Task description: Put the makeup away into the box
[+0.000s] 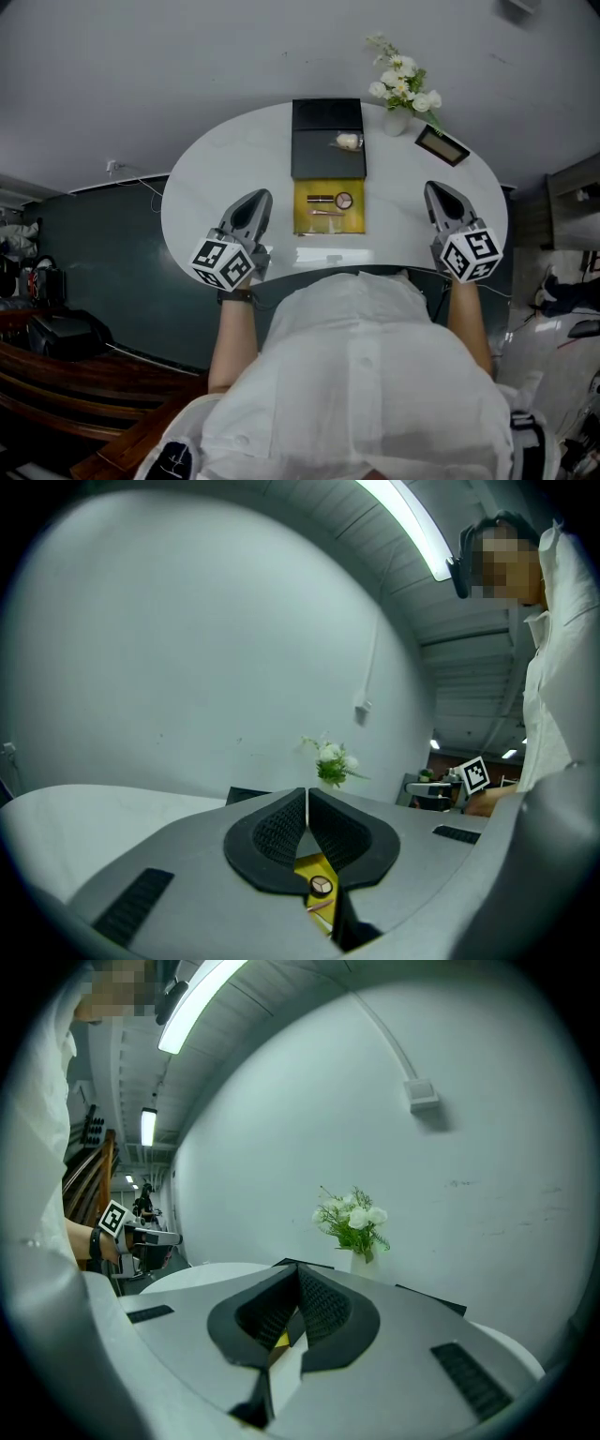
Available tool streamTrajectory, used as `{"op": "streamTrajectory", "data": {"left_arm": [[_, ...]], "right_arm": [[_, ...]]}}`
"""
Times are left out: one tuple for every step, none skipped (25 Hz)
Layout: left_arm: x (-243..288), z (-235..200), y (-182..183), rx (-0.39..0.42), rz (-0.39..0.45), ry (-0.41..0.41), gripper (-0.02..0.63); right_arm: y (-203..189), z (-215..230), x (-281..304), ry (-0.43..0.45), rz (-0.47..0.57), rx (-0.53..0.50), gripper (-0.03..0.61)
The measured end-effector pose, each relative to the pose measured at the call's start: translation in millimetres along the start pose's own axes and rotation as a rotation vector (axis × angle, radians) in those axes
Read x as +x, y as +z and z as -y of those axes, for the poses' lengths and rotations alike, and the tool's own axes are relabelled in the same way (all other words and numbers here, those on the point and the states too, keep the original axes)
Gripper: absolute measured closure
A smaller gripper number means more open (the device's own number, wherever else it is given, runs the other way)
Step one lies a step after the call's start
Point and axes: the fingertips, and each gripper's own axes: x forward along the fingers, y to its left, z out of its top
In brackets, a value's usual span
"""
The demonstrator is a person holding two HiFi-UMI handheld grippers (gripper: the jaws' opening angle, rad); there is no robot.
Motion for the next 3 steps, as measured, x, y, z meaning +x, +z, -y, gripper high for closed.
{"op": "streamTrajectory", "data": {"left_arm": [[0.5, 0.2, -0.7, 0.0, -0.002, -0.001, 0.591], [1.1, 0.2, -1.5, -0.001, -0.003, -0.002, 0.591], [1.6, 0.2, -2.4, -0.001, -0.005, -0.003, 0.591]], "right_arm": [[-0.6, -0.6, 0.2, 0.003, -0.004, -0.005, 0.569], [-1.1, -1.2, 0.5, 0.006, -0.006, -0.009, 0.569], [-1.6, -1.7, 0.8, 0.009, -0.008, -0.013, 0.569]]}}
